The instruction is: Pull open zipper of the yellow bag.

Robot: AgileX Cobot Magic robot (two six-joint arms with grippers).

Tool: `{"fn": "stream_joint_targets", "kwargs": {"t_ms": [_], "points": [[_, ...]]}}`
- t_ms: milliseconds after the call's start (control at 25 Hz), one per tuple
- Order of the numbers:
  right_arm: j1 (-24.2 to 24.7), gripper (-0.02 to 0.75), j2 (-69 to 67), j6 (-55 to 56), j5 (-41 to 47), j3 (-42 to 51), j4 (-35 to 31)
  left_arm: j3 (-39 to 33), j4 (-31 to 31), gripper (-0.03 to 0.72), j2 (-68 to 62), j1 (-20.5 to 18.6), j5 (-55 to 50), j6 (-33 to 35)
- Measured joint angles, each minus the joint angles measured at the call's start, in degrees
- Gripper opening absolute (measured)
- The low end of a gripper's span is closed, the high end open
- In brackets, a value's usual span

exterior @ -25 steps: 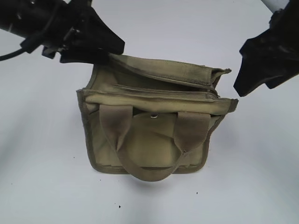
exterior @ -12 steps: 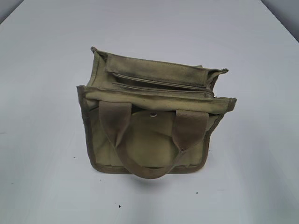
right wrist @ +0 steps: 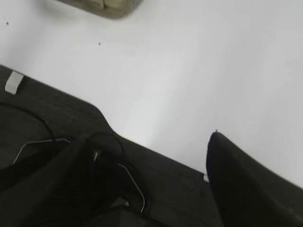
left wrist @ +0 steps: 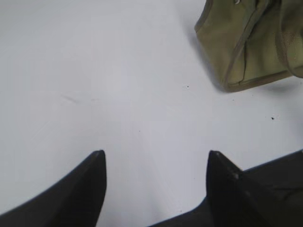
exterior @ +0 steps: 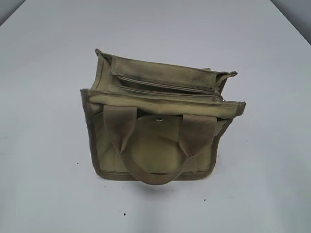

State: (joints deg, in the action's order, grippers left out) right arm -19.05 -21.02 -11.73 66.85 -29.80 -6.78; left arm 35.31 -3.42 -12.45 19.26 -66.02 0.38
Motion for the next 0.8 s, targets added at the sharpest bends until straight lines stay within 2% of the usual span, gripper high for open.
{"fn": "stream_joint_targets", "kwargs": {"t_ms": [200, 800], "points": [[0.0, 0.573, 4.2, 0.0, -3.6, 1.9, -0.2, -5.2, 0.1, 0.508, 8.7, 0.0, 3.7, 0.0], [0.0, 0.573, 4.3, 0.0, -4.0, 1.9, -0.2, -5.6, 0.6, 0.508, 10.0, 0.0, 5.0, 0.0]]}}
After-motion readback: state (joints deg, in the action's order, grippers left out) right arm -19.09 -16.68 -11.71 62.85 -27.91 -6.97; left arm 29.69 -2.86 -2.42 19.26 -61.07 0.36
